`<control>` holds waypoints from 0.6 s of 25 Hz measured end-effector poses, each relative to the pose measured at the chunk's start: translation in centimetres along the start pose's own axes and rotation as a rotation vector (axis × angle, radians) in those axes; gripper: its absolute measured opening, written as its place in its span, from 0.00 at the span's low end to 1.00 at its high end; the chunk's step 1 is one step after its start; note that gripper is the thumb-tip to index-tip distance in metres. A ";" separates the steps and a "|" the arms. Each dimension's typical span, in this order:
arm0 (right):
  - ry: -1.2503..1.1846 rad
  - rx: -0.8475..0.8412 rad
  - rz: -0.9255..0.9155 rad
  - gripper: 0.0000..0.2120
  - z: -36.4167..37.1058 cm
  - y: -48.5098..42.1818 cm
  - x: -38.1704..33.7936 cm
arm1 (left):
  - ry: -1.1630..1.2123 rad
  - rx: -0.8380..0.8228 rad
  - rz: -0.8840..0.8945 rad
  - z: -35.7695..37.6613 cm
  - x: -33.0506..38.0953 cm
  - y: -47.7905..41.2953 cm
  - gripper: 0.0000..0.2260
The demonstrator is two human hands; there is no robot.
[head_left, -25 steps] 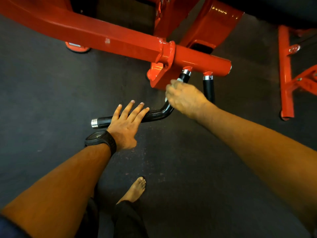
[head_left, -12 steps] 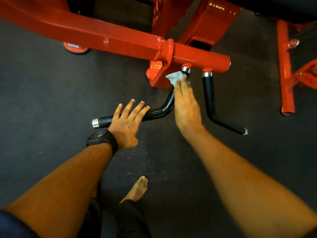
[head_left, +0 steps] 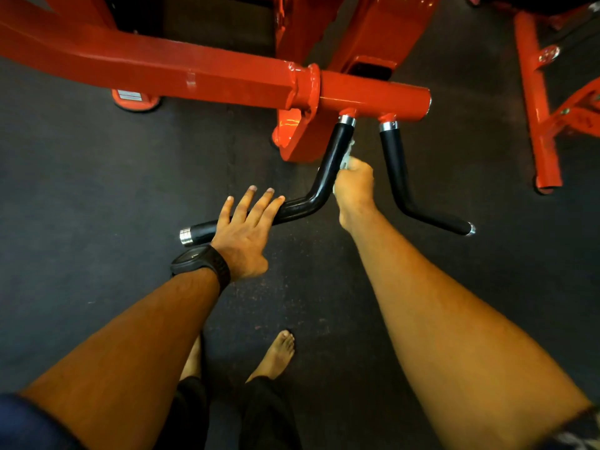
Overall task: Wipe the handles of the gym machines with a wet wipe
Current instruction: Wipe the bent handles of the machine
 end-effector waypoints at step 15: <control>-0.013 0.275 -0.164 0.16 -1.3 9.5 1.2 | 0.080 -0.008 0.006 0.0 -0.3 0.2 0.49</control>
Point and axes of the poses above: each hand's wrist, its own y-axis away from the middle knuckle, its own z-axis out of the palm, x = y × z, the point moved 5 cm from there along -y, towards the middle knuckle, and after that the axes turned 8 degrees about -z, right-handed, at the moved point
